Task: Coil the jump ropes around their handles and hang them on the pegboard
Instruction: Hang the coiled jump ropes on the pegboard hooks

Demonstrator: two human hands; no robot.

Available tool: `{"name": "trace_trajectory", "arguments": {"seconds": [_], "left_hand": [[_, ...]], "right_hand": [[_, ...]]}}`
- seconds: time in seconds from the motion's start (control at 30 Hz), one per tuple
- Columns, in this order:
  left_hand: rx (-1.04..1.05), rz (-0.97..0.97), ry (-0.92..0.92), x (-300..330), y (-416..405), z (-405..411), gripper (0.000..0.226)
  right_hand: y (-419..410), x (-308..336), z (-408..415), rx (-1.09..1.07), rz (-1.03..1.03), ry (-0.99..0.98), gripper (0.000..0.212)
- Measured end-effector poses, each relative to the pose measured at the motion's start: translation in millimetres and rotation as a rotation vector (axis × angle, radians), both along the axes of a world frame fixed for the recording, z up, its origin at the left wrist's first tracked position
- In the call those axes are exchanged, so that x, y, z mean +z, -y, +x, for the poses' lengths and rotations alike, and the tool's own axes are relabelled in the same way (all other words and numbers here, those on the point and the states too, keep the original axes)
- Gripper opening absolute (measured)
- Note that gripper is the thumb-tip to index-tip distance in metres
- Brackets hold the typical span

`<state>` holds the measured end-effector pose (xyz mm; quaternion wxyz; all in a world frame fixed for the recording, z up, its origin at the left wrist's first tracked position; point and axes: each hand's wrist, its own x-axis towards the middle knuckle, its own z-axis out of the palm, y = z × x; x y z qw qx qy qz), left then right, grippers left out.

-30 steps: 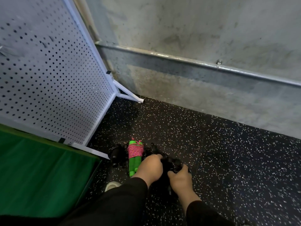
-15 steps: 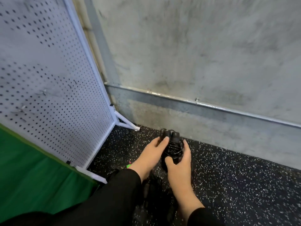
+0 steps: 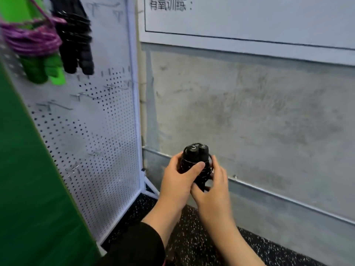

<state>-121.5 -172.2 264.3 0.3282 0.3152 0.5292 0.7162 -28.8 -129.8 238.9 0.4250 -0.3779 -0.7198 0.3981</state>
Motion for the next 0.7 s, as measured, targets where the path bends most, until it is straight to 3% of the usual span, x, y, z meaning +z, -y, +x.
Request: {"name": "trace_trajectory", "arguments": {"seconds": [0.2,0.33,0.43,0.6,0.7], "left_hand": [[-0.061,0.125,0.002,24,14,-31,0.041],[0.041,0.202,0.054,36,17,-49,0.034],[0.11,0.219,0.053,43,14,-64,0.03],[0.051,0.241,-0.031,63,12,-91,0.03],[0.084,0.272,0.021,69,9,-113,0.027]], "right_hand": [[-13,34,-20,0.038,-0.014,-0.138,0.083],[-14,54,-45,0.133,0.086,-0.058,0.07],[-16,63,-70,0.173,0.132,0.009,0.071],[-30,92,-105,0.177,0.109,-0.026,0.046],[-38,114,-127,0.219,0.129,0.001,0.052]]}}
